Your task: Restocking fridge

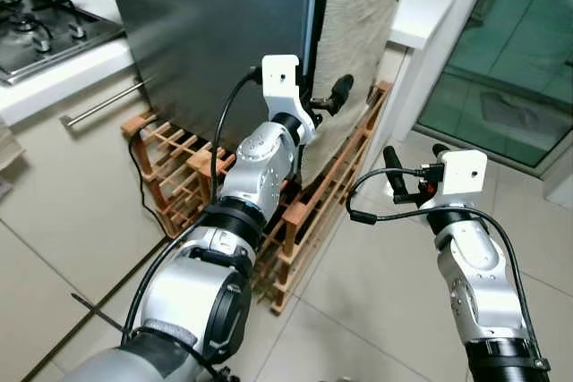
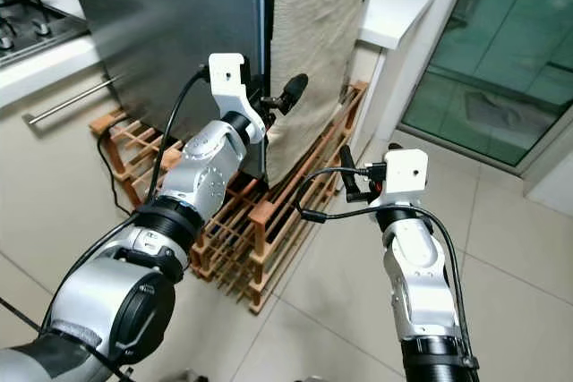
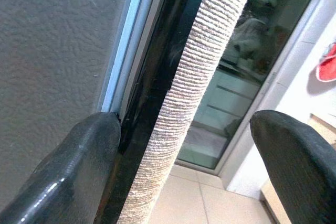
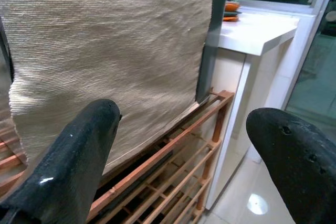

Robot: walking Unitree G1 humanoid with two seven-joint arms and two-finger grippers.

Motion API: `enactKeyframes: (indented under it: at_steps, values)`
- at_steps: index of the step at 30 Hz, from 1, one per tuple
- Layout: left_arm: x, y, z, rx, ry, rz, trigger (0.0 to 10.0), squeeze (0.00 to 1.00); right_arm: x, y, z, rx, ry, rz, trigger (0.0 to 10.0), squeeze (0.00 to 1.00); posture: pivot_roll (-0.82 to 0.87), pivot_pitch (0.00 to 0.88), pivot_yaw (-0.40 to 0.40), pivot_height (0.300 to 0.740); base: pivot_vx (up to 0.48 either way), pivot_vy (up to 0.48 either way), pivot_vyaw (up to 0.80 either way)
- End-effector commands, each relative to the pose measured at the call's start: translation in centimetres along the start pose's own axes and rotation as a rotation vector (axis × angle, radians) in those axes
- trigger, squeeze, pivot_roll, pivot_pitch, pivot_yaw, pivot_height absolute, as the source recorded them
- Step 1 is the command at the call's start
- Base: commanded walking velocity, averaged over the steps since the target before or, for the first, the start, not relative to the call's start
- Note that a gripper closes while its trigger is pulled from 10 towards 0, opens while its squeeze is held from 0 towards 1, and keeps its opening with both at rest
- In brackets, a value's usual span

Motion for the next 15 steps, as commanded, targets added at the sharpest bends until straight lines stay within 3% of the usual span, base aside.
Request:
enactKeyframes:
  at_steps: [1, 5, 6, 9, 10, 12, 13, 14, 15]
  values:
    - [0.9, -2.0, 6.8, -0.232, 0.07, 0.044, 10.0, 0.0, -0.4, 0.3, 0.6, -0.02, -0.003, -0.022, 10.0, 0.0, -0.19, 0.0, -0.004, 0.74, 0.0, 0.0, 0.0]
    - [0.4, -2.0, 8.4, -0.309, 0.123, 0.027, 10.0, 0.0, -0.5, 0.3, 0.4, -0.017, -0.005, -0.023, 10.0, 0.0, -0.19, 0.0, -0.004, 0.74, 0.0, 0.0, 0.0]
    - [0.2, -2.0, 9.4, -0.349, 0.123, 0.025, 10.0, 0.0, -0.5, 0.2, 0.2, -0.014, -0.007, -0.023, 10.0, 0.0, -0.19, 0.0, -0.004, 0.74, 0.0, 0.0, 0.0]
    - [0.0, -1.9, 10.1, -0.387, 0.116, 0.029, 10.0, 0.0, -0.5, 0.2, 0.1, -0.011, -0.008, -0.023, 10.0, 0.0, -0.19, 0.0, -0.004, 0.74, 0.0, 0.0, 0.0]
    - [-0.5, -1.7, 11.0, -0.428, 0.111, 0.02, 4.0, 0.0, -0.6, 0.2, 0.1, -0.01, -0.009, -0.025, 10.0, 0.0, -0.19, 0.0, -0.004, 0.74, 0.0, 0.0, 0.0]
    - [-0.6, -1.5, 11.4, -0.457, 0.128, 0.018, 4.1, 0.0, -0.6, 0.2, 0.1, -0.009, -0.01, -0.025, 10.0, 0.0, -0.19, 0.0, -0.004, 0.74, 0.0, 0.0, 0.0]
    - [-0.6, -1.4, 12.1, -0.496, 0.179, 0.017, 10.0, 0.0, -0.7, 0.2, 0.0, -0.008, -0.01, -0.027, 10.0, 0.0, -0.2, 0.0, -0.001, 0.74, 0.0, 0.0, 0.0]
    - [-0.6, -1.4, 12.1, -0.496, 0.179, 0.017, 10.0, 0.0, -0.7, 0.2, 0.0, -0.008, -0.01, -0.027, 10.0, 0.0, -0.2, 0.0, -0.001, 0.74, 0.0, 0.0, 0.0]
    - [-0.3, -1.3, 12.6, -0.529, 0.235, 0.026, 10.0, 0.0, -0.7, 0.2, 0.0, -0.007, -0.011, -0.029, 10.0, 0.0, -0.2, 0.0, -0.001, 0.74, 0.0, 0.0, 0.0]
Point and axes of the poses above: a point about 5 cm out from each wrist's last joint towards the gripper, its own y axis pointing back from the gripper into the wrist, its own x axis along the axis of the wrist's last joint, z = x × y, the point moved 1 cm from there along -y, pointing out of the wrist towards the gripper, and after that the axes turned 3 degrees about -y, right-handed, at the moved point
